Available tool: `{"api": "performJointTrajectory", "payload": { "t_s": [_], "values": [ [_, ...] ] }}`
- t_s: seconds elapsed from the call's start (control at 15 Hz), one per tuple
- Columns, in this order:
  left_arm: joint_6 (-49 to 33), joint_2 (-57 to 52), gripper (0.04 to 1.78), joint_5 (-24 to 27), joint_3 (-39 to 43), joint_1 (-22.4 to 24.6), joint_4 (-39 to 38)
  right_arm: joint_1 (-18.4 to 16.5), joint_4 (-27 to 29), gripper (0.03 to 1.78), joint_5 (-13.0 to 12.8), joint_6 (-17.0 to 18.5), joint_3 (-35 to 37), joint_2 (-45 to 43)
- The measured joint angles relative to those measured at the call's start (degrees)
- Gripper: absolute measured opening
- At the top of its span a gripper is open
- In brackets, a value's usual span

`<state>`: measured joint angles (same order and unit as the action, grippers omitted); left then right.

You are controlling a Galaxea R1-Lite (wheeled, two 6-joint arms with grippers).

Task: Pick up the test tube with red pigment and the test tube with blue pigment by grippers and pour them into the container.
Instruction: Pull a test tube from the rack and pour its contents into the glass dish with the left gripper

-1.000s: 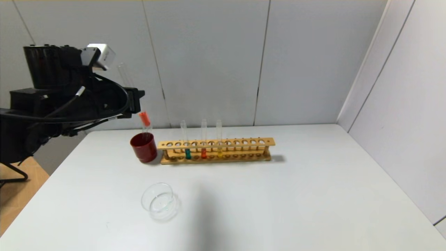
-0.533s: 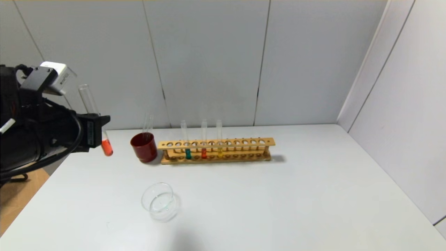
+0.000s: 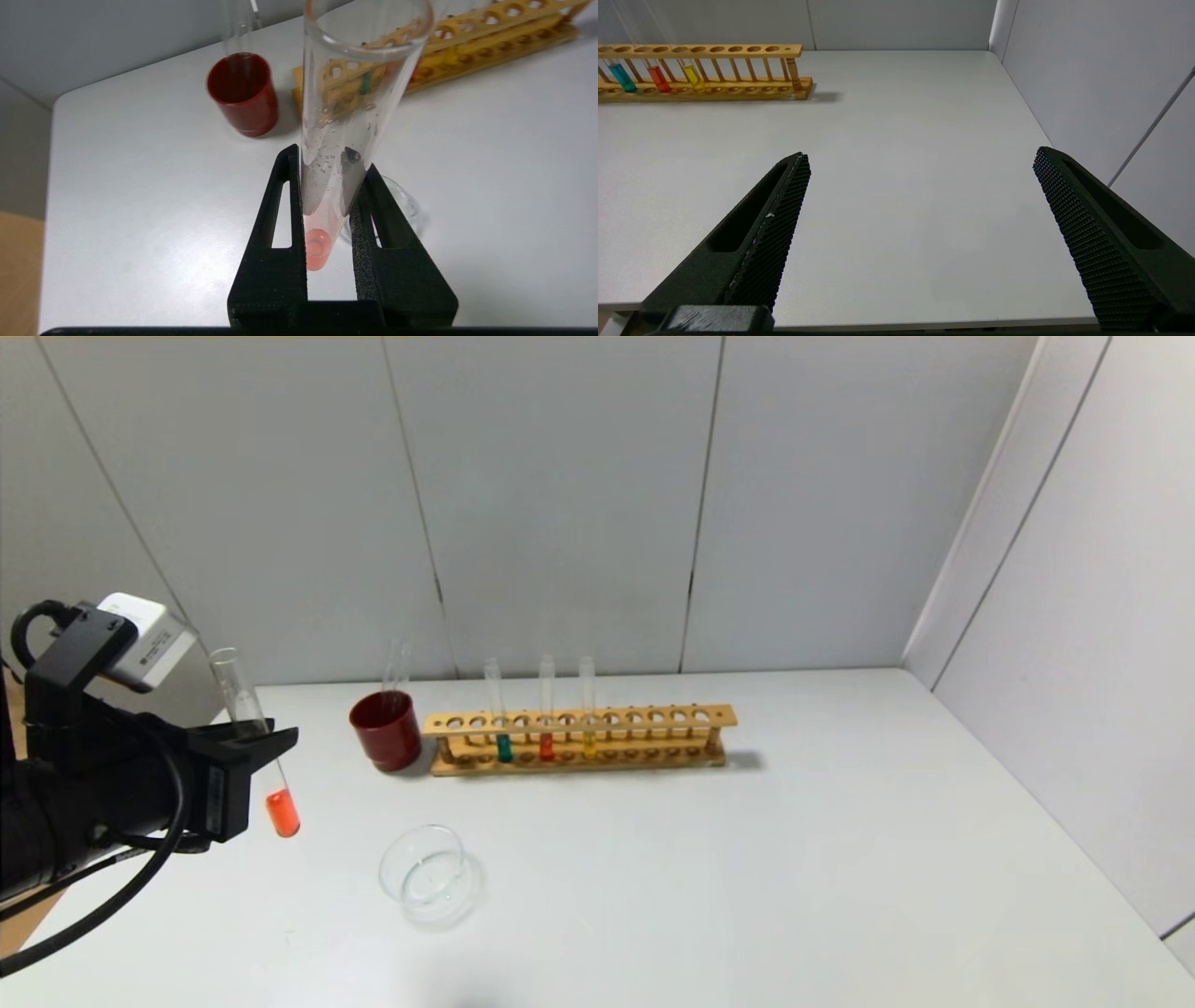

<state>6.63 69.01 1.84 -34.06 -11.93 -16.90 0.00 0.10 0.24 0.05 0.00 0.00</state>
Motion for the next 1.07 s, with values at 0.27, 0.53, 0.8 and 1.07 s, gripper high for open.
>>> {"api": "performJointTrajectory", "payload": {
  "t_s": [0.27,0.53,0.8,1.07],
  "values": [
    [2.84,0.0,0.32,6.91,2.47,0.01,-0.02,0.0,0.0,1.75,0.0,-0.02,0.0,0.0],
    [8.61,2.1,0.32,9.35,3.44,1.49,-0.02,0.0,0.0,1.75,0.0,0.0,0.0,0.0],
    [18.25,8.57,0.32,14.45,2.51,9.16,-3.66,0.0,0.0,1.75,0.0,0.0,0.0,0.0],
    [30.0,17.09,0.32,28.5,3.58,16.47,-15.1,0.0,0.0,1.75,0.0,-0.02,0.0,0.0]
  ]
}}
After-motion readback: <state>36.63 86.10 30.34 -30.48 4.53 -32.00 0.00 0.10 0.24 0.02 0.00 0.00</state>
